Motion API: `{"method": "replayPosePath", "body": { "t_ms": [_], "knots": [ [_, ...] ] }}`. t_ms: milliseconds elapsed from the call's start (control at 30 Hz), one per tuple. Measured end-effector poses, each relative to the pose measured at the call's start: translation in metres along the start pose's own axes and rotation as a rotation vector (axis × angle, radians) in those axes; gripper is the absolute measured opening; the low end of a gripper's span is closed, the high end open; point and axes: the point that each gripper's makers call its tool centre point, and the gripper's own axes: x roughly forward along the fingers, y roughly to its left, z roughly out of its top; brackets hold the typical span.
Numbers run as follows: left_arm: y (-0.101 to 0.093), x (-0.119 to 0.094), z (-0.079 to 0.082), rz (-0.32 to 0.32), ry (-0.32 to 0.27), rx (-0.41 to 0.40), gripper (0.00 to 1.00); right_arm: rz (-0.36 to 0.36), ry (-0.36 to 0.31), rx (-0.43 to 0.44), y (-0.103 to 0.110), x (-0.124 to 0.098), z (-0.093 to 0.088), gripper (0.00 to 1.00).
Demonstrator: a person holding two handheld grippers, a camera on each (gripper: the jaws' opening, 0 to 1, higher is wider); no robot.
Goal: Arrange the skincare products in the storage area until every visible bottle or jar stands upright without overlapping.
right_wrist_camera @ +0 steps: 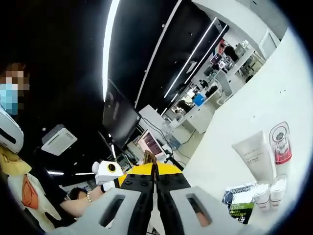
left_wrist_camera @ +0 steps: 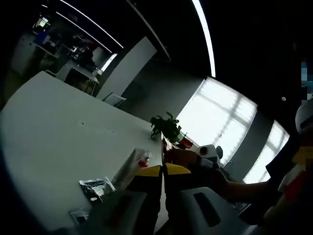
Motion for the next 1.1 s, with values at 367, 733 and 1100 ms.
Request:
{"method": "replayPosePath", "body": {
  "t_ms": [367,733,1100],
  "knots": [
    [0.017,-0.007,-0.014,0.065,0.063,0.024,0.02,-0.045,0.081,-0.093,-0.006,0.009,-0.012,0.01],
    [0.031,-0.016,-0.025,0.14,0.112,0.074,0.02,-0.103,0.197,-0.215,-0.018,0.02,-0.027,0.01],
    [0.06,-0.033,-0.039,0.242,0.178,0.107,0.02,-0.163,0.292,-0.253,-0.035,0.04,-0.058,0.01]
  ]
}}
